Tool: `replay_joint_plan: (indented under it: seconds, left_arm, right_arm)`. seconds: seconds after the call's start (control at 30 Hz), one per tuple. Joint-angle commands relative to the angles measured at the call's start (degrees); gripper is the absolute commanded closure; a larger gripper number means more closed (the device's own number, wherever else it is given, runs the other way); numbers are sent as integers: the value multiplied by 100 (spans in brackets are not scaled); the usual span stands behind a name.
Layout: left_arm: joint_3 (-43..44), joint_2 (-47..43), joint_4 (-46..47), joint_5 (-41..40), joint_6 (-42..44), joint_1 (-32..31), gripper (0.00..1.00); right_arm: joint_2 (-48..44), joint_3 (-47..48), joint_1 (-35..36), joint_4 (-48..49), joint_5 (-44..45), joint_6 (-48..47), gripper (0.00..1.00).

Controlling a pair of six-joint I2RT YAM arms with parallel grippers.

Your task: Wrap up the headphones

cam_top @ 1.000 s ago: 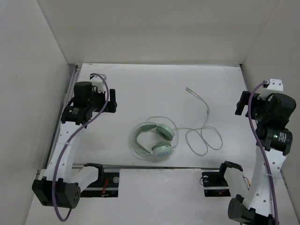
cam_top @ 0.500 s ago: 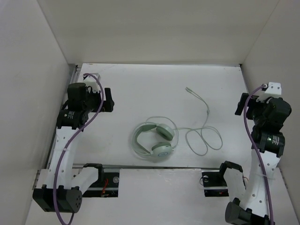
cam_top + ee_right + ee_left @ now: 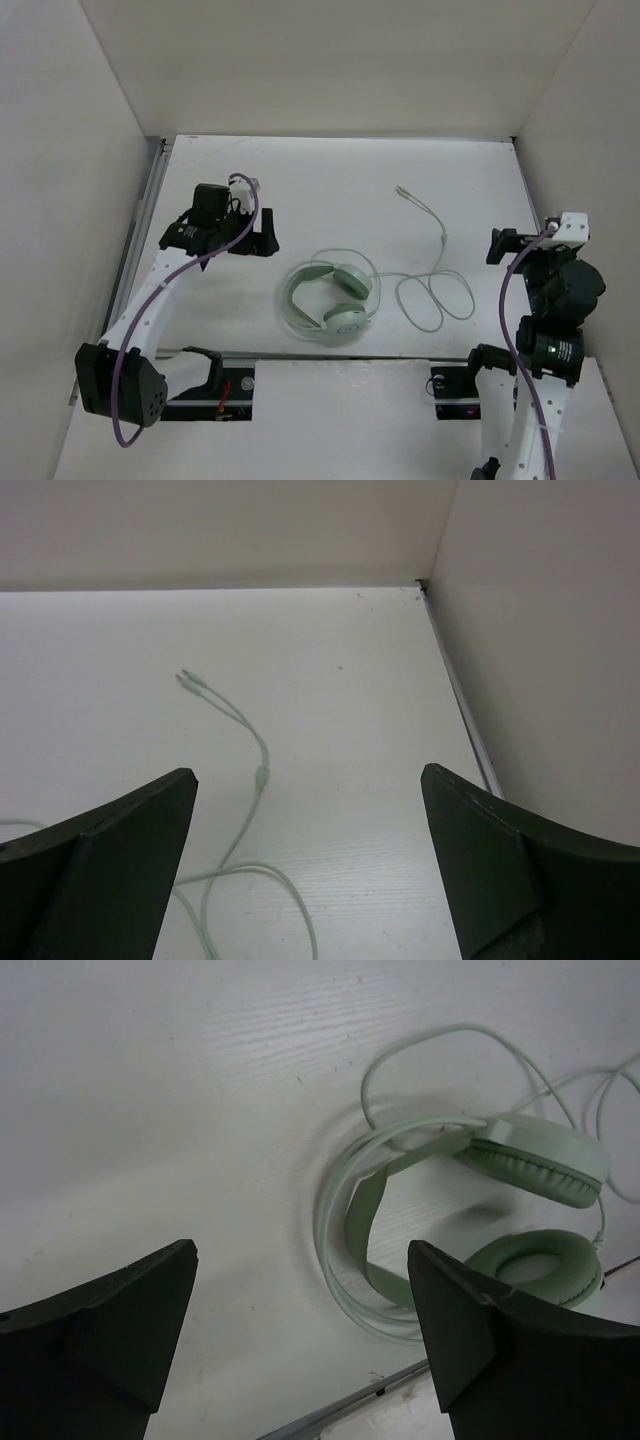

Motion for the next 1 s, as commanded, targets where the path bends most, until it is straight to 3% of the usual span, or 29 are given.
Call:
replay_joint_plan:
  seconds: [0.0, 0.37, 0.63, 0.97]
  left_arm:
    - [-280, -74, 421, 150, -268, -233, 17]
    - [-719, 523, 878, -905, 231, -1561, 18]
    - [-1072, 1243, 1204, -1116, 355, -1869, 21]
    - [-861, 2272, 1327, -1397, 487, -2019, 28]
  right_arm:
    - [28, -36, 36, -126, -417, 107, 0]
    - [230, -10, 27, -171, -910, 423, 0]
    - [134, 60, -122, -197, -1024, 590, 0]
    - [-7, -10, -342, -171, -1103, 810, 0]
